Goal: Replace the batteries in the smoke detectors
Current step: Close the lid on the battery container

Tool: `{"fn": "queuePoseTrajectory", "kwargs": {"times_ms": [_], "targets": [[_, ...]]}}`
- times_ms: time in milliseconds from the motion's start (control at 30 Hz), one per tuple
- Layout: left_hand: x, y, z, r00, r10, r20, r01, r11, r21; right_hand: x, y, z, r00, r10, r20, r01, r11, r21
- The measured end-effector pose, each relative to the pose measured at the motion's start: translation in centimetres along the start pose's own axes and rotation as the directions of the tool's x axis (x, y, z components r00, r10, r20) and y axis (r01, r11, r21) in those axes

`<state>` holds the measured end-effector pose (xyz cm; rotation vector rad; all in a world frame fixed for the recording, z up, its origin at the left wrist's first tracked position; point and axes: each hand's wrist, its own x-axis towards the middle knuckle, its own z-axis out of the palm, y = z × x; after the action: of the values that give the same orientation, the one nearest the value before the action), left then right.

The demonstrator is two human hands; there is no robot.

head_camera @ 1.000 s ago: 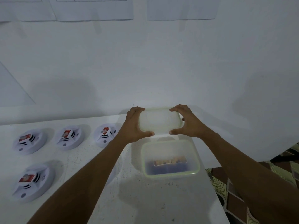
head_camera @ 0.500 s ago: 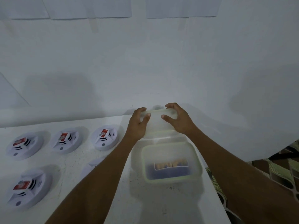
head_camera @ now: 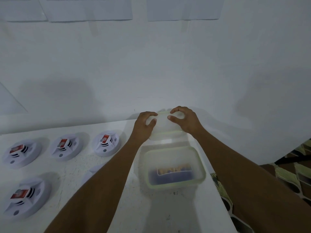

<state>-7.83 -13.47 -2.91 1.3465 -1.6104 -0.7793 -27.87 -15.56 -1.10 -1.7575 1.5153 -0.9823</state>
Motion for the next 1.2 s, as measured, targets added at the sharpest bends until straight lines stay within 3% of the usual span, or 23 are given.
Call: {"fn": "queuePoseTrajectory", "kwargs": {"times_ms": [267,467,633,700,867,1200], "targets": [[-1.1,2.1,-1.7,0.993,-0.116,0.005,0.116,0.993,-0.016,-2.3,-1.3,-1.5,0.999,0.039,0.003,-0.039,0.998,0.046],[-7.7,2.4,-2.1,0.991,-0.099,-0.085,0.081,0.978,-0.193,-8.4,-1.2,-2.5,0.999,0.006,-0.051,0.002,0.987,0.159],[-13.7,2.1,-1.4,0.996,-0.069,-0.053,0.054,0.967,-0.250,-13.6,-0.4,-2.5,0.997,-0.016,-0.076,0.027,0.990,0.137],[-15.4,1.9,-1.2,0.997,-0.073,-0.035,0.060,0.960,-0.272,-15.4,-0.2,-2.4,0.996,0.019,-0.089,-0.001,0.979,0.201],[-17.7,1.7,-0.4,0.995,-0.101,0.006,0.097,0.943,-0.318,-18.9,0.6,-1.5,0.998,0.067,0.006,-0.066,0.952,0.299],[-15.4,2.1,-0.2,0.997,-0.075,0.023,0.078,0.973,-0.217,-17.0,0.5,-1.9,0.996,0.083,-0.044,-0.071,0.971,0.227]]}}
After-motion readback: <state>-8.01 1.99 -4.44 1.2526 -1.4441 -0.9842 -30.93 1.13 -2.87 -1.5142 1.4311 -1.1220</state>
